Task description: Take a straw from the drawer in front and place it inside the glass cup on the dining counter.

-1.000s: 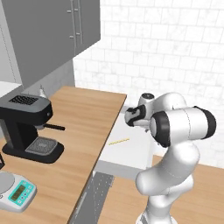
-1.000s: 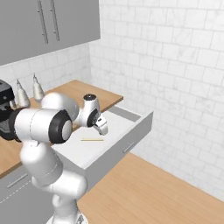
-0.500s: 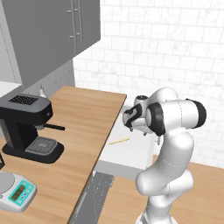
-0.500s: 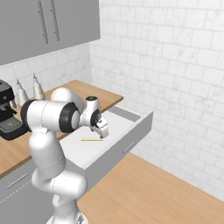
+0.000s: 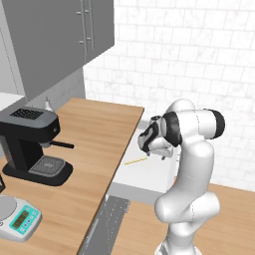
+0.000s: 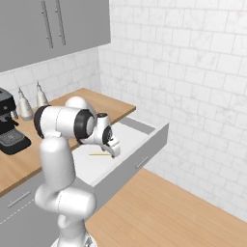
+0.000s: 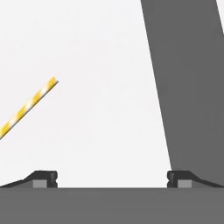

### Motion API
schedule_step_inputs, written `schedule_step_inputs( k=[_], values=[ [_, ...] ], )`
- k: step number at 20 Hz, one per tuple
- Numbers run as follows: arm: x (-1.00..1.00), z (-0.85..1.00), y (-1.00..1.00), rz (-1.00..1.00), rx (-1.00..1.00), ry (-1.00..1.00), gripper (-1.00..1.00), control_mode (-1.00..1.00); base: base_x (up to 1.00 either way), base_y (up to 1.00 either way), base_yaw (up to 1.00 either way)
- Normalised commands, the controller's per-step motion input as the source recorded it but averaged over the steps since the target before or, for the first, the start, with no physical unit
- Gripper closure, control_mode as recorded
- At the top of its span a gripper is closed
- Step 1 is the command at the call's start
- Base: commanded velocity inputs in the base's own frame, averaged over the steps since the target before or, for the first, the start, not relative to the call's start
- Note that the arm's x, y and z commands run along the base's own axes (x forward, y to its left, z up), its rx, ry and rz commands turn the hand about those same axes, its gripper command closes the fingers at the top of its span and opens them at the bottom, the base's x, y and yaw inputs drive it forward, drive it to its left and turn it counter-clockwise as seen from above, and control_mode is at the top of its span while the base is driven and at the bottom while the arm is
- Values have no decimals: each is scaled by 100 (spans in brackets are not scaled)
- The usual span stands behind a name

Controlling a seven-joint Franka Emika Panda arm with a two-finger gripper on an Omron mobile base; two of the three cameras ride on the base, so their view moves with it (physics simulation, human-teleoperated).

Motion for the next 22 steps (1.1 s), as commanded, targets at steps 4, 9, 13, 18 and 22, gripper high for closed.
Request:
schedule_step_inputs(
  k=[4,9,13,18,22],
  values=[
    [0,-33,-19,0,-2,0,-100,-100,0,0,0],
    [0,-28,-33,0,-2,0,-100,-100,0,0,0],
    [0,-25,-46,0,-2,0,-100,-100,0,0,0],
    [-5,-28,-61,0,-2,0,-100,-100,0,0,0],
    [-27,-20,-99,-3,-1,0,-100,-100,0,0,0]
  ],
)
